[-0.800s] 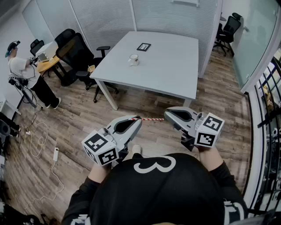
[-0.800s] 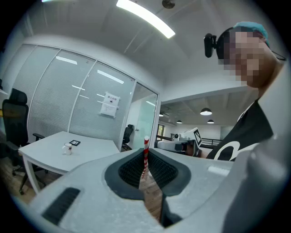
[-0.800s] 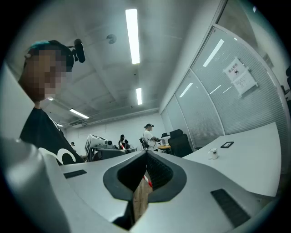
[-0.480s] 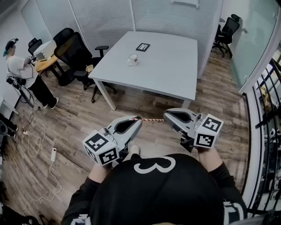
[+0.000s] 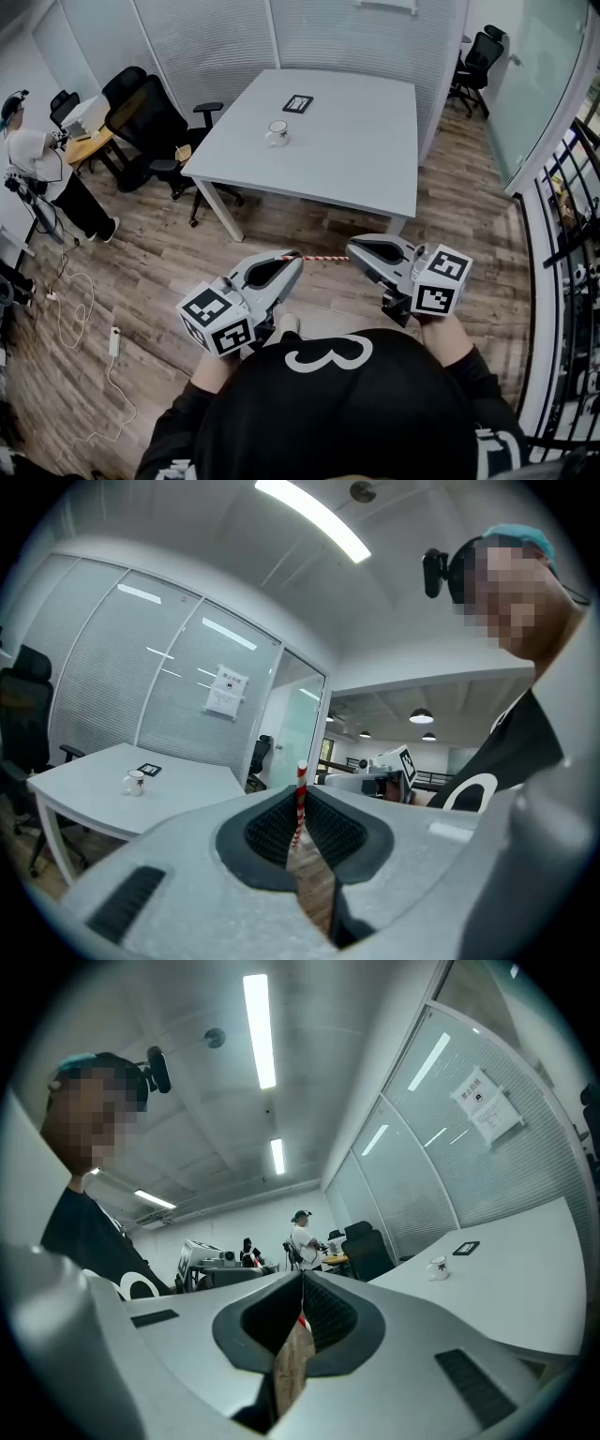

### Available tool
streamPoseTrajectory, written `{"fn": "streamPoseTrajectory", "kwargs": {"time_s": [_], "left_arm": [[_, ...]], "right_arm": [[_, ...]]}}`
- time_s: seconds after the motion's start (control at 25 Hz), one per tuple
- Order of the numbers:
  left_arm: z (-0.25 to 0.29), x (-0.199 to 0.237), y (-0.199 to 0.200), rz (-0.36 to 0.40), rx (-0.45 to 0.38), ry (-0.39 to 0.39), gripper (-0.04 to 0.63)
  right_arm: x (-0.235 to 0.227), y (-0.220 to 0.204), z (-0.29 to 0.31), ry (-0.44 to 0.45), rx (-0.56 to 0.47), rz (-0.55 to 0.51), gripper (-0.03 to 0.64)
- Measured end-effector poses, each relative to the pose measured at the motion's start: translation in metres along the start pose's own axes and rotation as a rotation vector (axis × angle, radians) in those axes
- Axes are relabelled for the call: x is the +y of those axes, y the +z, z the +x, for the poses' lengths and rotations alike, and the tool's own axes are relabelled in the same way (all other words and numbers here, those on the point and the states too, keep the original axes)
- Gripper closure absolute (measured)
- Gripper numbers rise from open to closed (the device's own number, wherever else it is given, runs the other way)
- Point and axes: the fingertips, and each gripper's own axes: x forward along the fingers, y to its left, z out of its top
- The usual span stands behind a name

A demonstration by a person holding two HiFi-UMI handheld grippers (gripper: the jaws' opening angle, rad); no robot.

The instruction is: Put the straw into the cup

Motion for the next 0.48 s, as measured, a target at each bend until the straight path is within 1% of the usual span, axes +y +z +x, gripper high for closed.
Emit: {"fn": "streamPoseTrajectory", "kwargs": {"time_s": [0.32, 0.48], "left_arm": [[0.016, 0.037, 0.004, -0.007, 0.024, -0.021, 0.56], [0.028, 0.065, 0.009, -0.007, 0.036, -0.028, 0.56]], "right_arm": [[-0.029, -0.002, 0.024, -0.015, 0.004, 0.033, 0.603], [-0.053, 0.001, 0.039, -0.035, 0.008, 0.043, 0.603]]}}
